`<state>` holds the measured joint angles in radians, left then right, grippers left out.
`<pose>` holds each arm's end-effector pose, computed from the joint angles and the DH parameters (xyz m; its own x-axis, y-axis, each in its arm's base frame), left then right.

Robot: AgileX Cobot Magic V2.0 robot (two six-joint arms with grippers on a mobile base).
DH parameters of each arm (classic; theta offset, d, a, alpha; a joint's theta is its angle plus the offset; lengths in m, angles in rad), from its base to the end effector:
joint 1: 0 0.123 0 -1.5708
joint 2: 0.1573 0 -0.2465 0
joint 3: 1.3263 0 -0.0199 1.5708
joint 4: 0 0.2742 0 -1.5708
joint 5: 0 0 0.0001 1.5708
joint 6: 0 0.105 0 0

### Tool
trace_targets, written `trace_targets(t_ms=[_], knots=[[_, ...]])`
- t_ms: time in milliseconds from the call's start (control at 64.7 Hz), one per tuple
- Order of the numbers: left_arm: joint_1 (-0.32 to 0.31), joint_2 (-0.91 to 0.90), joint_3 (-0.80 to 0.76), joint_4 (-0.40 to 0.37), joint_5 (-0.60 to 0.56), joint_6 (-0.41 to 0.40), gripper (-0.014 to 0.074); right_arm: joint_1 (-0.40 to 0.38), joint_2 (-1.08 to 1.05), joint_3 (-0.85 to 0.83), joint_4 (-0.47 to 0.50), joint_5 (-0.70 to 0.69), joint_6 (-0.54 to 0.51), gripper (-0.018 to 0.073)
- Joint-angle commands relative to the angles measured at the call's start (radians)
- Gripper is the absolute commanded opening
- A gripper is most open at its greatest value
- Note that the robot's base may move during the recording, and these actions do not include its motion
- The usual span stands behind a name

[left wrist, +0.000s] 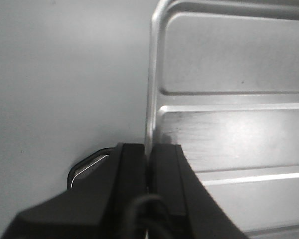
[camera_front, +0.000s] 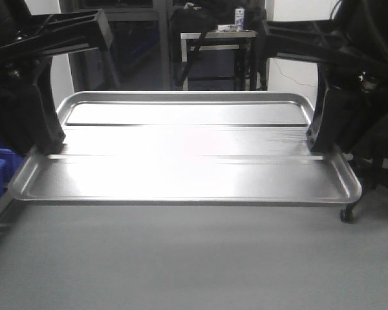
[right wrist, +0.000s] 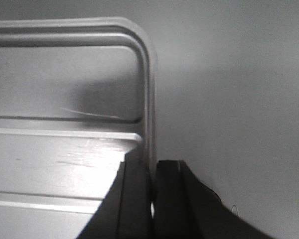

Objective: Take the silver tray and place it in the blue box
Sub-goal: 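Carry the held tray level while the base drives to the bins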

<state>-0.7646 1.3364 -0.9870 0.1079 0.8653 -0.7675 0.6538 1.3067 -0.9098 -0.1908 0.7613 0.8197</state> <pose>0.2196 -0.1987 0.2225 -0.9257 0.0011 -0.3783 0.0912 0.9711 -0.2204 0.2398 0.1664 0.2125 -0.8863 0.1070 -0.4505 0.0070 0.9759 0.2179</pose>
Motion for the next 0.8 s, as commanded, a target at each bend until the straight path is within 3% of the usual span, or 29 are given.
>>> trace_targets(t_ms=[0,788], knots=[[-0.002,-0.034,-0.02,0.04,0.016,0.001,-0.0104,-0.007,-0.031,-0.022,-0.06,0.002,-0.011,0.005],[-0.002,-0.03,-0.02,0.014,0.016,0.001,-0.0104,-0.007,-0.031,-0.022,-0.06,0.005,-0.011,0.005]])
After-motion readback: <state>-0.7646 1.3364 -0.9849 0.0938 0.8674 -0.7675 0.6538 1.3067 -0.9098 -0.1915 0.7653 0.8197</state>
